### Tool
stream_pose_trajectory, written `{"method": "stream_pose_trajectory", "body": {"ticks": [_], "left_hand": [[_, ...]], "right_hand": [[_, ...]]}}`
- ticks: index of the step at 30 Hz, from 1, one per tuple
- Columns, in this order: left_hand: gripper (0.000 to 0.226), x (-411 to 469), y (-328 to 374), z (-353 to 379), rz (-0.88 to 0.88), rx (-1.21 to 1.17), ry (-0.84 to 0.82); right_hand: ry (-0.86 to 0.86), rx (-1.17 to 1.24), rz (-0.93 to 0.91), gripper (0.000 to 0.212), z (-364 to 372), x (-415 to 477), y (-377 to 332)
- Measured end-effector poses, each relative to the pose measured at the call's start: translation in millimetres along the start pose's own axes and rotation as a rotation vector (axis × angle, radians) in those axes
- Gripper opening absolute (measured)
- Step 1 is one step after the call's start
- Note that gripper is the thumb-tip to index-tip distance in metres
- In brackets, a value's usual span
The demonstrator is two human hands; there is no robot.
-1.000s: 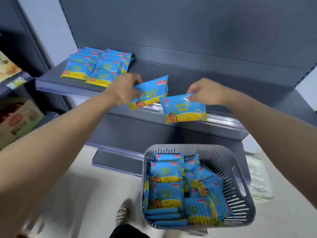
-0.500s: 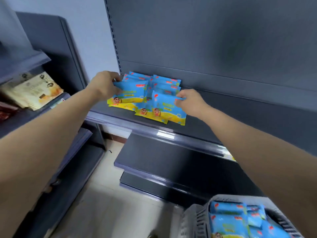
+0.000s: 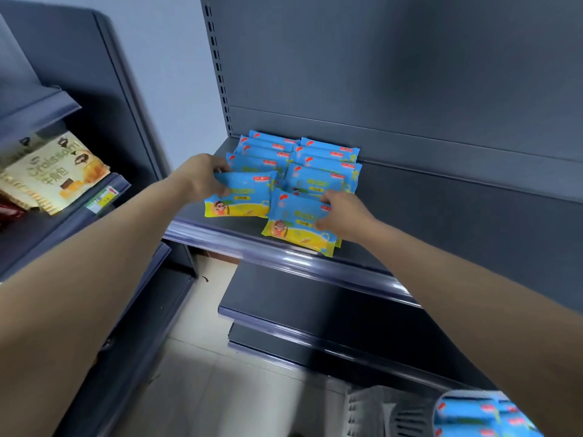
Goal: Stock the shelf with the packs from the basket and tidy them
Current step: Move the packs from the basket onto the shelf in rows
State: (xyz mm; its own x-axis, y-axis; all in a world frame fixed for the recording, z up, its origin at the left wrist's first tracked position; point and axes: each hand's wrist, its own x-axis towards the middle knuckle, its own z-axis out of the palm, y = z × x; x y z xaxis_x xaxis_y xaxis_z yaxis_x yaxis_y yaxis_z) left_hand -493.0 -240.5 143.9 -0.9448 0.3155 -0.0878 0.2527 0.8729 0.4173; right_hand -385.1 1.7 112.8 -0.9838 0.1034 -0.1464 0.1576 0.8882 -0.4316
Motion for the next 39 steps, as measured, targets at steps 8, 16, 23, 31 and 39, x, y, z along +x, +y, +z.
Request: {"method": "stream_pose_trajectory", "body": {"ticks": [8,16,23,31,39], "left_hand": [[0.053,22.5,-8.7,17.8,-0.002,0.063,0.007],[0.061,30.0,4.6,31.2,0.036,0.252,-0.002],[0.062,-9.7,49.9,39.2,0.076,0.327,0.126],[0.041,-115.3,207.1,102.2,0.523,-0.042,0.118],[0.031,-247.3,307.5,252.3,0.694,-0.044,-0.316]], "right_hand": [[0.198,-0.27,0.07,0.054,-7.5,24.4,9.9],[0.327,-0.28,0.013,0.048,-11.3,5.4,26.2],[0.378,-0.218,-0.059,0.042,-32.9,-48.0,49.7],[0.461,-0.223,-0.08,0.036,-52.8,-176.8,133.9],[0.336,-0.233,0.035,0.033,-26.9,-315.2,247.4]]}}
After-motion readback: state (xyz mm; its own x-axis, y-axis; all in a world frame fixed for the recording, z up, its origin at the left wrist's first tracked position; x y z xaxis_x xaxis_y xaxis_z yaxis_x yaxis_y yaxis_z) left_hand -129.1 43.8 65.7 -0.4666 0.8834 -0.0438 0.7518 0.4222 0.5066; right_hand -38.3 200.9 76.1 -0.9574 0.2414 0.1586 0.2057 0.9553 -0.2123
